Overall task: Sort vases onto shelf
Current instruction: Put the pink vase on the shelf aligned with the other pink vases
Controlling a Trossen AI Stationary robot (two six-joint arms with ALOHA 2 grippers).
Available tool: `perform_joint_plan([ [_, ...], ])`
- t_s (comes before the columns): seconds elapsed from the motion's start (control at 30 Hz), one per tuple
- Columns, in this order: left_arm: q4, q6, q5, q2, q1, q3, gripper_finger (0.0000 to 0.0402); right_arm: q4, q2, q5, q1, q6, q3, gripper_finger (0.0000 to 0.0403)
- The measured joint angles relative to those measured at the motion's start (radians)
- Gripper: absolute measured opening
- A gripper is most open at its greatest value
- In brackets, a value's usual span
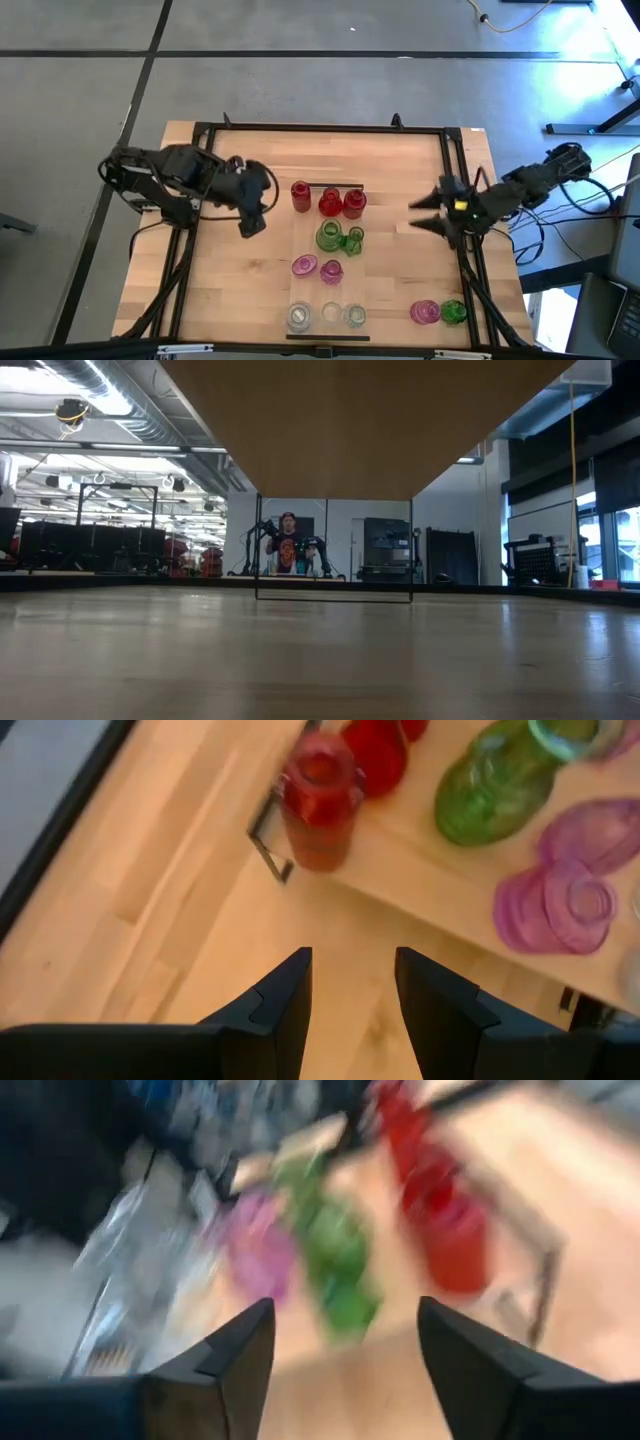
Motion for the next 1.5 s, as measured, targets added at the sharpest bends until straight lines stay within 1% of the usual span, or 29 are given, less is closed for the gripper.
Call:
perform_joint_plan([
  [0.1, 0.002, -0.027, 0.002, 0.0, -0.035, -0.022, 0.0139, -0.193, 0.079, -0.134, 0.06, 0.089, 0.116, 0.0201],
  [0.2, 0.001, -0.048, -0.011, -0.003, -0.06, -0.039, 0.0139, -0.338, 0.159, -0.249, 0.128, 0.174, 0.184, 0.0178],
  [0.33, 0.002, -0.085, -0.016, -0.001, -0.084, -0.051, 0.0139, -0.368, 0.245, -0.389, 0.235, 0.288, 0.187, 0.0163],
  [0.47, 0.002, -0.091, -0.022, -0.002, -0.106, -0.053, 0.0139, -0.361, 0.325, -0.473, 0.335, 0.374, 0.172, 0.0166],
  [0.53, 0.002, -0.108, -0.046, -0.002, -0.117, -0.053, 0.0139, -0.355, 0.358, -0.46, 0.374, 0.413, 0.172, 0.017],
  [0.63, 0.002, -0.126, -0.079, -0.002, -0.135, -0.053, 0.0139, -0.336, 0.408, -0.391, 0.418, 0.464, 0.172, 0.0174],
  [0.73, 0.002, -0.136, -0.095, -0.002, -0.148, -0.053, 0.0139, -0.313, 0.46, -0.338, 0.45, 0.494, 0.172, 0.0174],
  [0.8, 0.003, -0.136, -0.095, -0.002, -0.154, -0.053, 0.0139, -0.306, 0.493, -0.322, 0.461, 0.518, 0.172, 0.0175],
  [1.07, 0.003, -0.136, -0.094, -0.002, -0.156, -0.053, 0.0139, -0.319, 0.62, -0.338, 0.466, 0.585, 0.167, 0.0175],
  [1.17, 0.003, -0.136, -0.087, -0.002, -0.156, -0.053, 0.0139, -0.32, 0.65, -0.369, 0.465, 0.623, 0.148, 0.0175],
  [1.3, 0.003, -0.135, -0.083, -0.002, -0.169, -0.053, 0.0139, -0.299, 0.658, -0.409, 0.468, 0.663, 0.125, 0.0175],
  [1.4, 0.003, -0.132, -0.07, -0.002, -0.169, -0.053, 0.0139, -0.3, 0.648, -0.387, 0.481, 0.692, 0.124, 0.0175],
  [1.5, 0.003, -0.122, -0.067, -0.002, -0.168, -0.053, 0.0139, -0.303, 0.64, -0.395, 0.482, 0.711, 0.122, 0.0175],
])
